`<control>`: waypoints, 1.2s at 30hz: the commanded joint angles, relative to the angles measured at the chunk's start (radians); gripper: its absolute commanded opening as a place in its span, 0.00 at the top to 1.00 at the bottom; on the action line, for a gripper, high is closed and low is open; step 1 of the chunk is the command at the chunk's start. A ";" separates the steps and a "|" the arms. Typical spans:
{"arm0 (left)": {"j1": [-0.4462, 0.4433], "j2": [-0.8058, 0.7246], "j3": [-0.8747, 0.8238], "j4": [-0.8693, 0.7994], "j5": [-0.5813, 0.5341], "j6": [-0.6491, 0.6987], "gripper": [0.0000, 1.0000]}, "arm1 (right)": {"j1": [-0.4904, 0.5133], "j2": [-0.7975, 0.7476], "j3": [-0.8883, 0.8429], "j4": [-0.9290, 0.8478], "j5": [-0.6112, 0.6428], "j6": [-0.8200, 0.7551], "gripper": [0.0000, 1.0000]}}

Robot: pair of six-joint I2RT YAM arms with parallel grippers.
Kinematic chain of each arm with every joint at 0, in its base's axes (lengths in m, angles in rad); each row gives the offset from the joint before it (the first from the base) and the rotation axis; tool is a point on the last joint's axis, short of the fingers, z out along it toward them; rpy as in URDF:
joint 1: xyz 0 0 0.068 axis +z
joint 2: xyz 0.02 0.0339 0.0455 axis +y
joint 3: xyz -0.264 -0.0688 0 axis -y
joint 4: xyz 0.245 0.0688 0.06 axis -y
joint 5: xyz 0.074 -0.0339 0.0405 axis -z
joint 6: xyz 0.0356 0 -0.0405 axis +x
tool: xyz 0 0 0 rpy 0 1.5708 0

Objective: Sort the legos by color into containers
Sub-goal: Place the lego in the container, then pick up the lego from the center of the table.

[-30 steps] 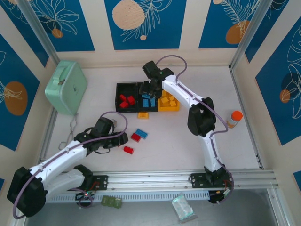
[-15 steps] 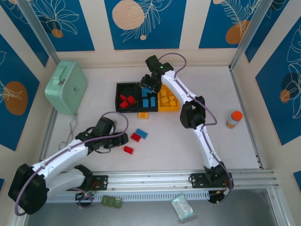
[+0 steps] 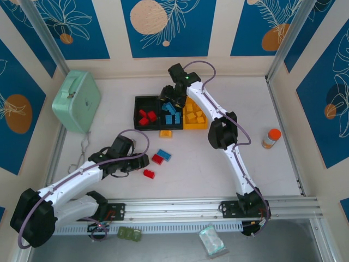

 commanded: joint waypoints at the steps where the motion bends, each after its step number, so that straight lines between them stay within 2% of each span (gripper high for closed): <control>1: 0.011 -0.018 0.008 -0.005 0.015 -0.009 0.36 | 0.006 -0.038 0.024 -0.037 -0.010 -0.011 0.24; 4: 0.010 -0.032 0.012 -0.014 0.011 -0.009 0.36 | 0.021 -0.095 -0.018 -0.028 -0.011 -0.030 0.24; 7: 0.010 -0.044 0.016 -0.026 0.008 -0.008 0.36 | 0.041 -0.197 -0.129 0.018 -0.005 -0.051 0.25; 18: 0.011 -0.083 0.037 -0.121 -0.031 0.000 0.36 | 0.111 -0.686 -0.842 0.277 -0.004 -0.098 0.25; 23: 0.010 -0.117 0.044 -0.162 -0.033 -0.014 0.36 | 0.160 -0.808 -1.064 0.336 0.003 -0.130 0.22; 26: 0.011 -0.135 0.045 -0.192 -0.035 -0.017 0.36 | 0.185 -0.866 -1.198 0.406 -0.045 -0.186 0.23; 32: 0.011 -0.173 0.022 -0.188 -0.020 -0.034 0.36 | 0.252 -0.946 -1.447 0.587 -0.173 -0.387 0.23; 36: 0.010 -0.174 0.014 -0.169 -0.010 -0.049 0.36 | 0.286 -0.960 -1.541 0.676 -0.176 -0.490 0.23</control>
